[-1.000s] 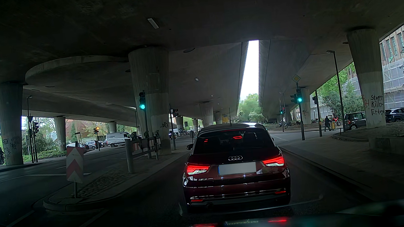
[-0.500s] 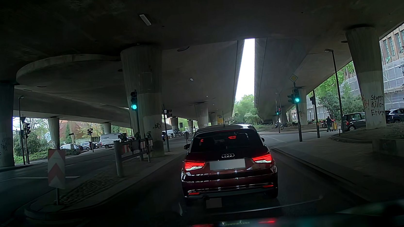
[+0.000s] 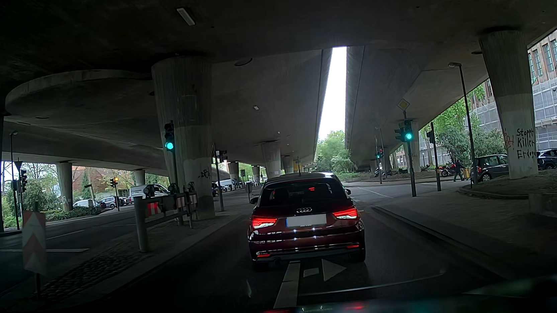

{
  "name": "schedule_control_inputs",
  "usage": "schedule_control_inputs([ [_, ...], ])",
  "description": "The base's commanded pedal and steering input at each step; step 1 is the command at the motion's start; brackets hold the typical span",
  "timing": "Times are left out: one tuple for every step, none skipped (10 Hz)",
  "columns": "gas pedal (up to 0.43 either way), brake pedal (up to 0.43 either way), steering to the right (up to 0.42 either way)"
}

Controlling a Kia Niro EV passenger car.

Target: Follow the waypoints while adhering to traffic rules and regulations

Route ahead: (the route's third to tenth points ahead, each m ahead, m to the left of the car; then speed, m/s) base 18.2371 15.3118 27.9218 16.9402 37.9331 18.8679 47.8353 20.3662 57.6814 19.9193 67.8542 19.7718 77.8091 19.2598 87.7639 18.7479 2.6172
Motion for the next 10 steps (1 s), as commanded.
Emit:
schedule_control_inputs([
  [0.268,0.006,0.023],
  [0.28,0.006,0.014],
  [0.287,0.006,0.008],
  [0.299,0.006,0.006],
  [0.299,0.006,0.006],
  [0.299,0.006,0.005],
  [0.299,0.006,0.004],
  [0.299,0.006,0.003],
  [0.287,0.006,0.001],
  [0.287,0.006,-0.004],
])
